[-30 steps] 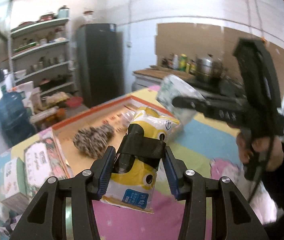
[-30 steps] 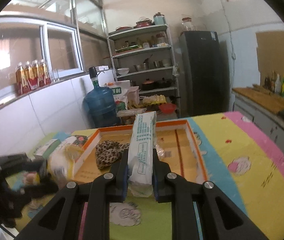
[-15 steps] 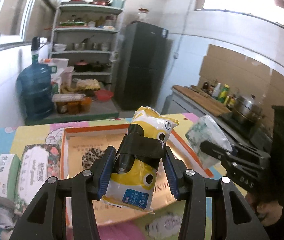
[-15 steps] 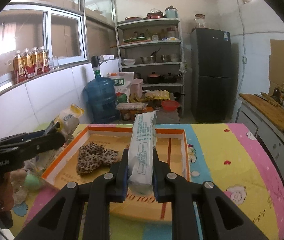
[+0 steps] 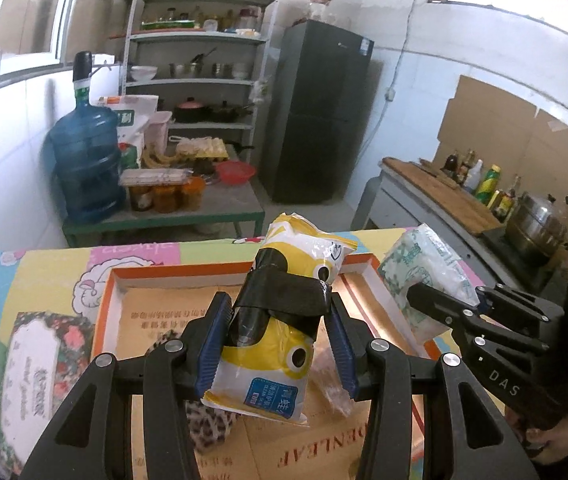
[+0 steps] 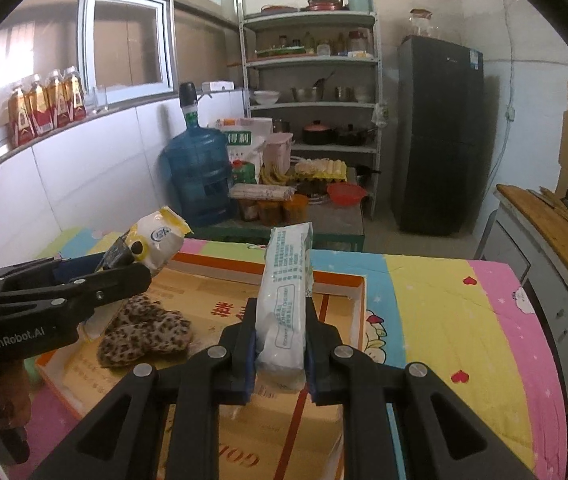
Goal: Organize soft objects
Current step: 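Lower the snack packet and tissue pack into the box and open both tools, then withdraw both open tools from the box back toward the pile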
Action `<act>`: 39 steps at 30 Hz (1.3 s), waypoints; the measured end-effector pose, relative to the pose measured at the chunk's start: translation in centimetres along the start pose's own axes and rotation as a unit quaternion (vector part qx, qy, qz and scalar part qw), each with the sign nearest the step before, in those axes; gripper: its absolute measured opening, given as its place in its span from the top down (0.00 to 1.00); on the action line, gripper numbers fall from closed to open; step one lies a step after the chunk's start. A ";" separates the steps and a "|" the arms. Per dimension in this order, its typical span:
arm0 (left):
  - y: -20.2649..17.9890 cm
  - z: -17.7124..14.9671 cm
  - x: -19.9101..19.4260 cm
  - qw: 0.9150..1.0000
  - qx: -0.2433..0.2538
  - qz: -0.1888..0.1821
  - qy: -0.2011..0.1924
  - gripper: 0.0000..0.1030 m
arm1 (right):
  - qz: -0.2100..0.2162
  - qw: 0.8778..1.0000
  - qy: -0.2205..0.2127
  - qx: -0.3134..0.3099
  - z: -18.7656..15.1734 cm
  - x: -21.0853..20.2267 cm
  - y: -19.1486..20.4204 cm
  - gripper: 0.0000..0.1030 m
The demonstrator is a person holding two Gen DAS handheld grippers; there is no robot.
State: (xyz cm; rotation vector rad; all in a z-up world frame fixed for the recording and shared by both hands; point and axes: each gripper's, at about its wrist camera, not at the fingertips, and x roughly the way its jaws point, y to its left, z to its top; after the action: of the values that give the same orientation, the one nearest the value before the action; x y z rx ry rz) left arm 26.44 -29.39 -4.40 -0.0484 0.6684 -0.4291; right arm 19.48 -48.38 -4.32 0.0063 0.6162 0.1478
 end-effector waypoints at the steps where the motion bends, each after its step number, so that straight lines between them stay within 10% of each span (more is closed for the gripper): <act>1: 0.0 0.1 0.3 1.000 -0.001 0.001 0.002 0.52 | 0.001 1.000 0.003 -0.001 0.2 0.4 -0.1 0.81; 26: 0.2 -0.6 9.2 0.994 -0.012 -0.014 0.108 0.53 | 0.019 0.993 0.118 0.014 -0.3 7.2 -1.5 0.79; 31: 0.9 -0.4 9.3 0.993 -0.029 -0.025 0.113 0.49 | 0.015 0.992 0.126 0.012 -0.5 7.3 -1.4 0.51; 39: 1.6 0.0 6.5 0.996 -0.038 -0.023 0.073 0.36 | 0.006 0.994 0.107 0.010 -0.5 5.9 -1.5 0.44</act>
State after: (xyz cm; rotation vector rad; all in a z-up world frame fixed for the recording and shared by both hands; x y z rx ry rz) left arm 31.60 -30.56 -8.50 -0.1052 0.8297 -0.4535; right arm 24.18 -49.00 -8.19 0.0143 0.8308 0.1542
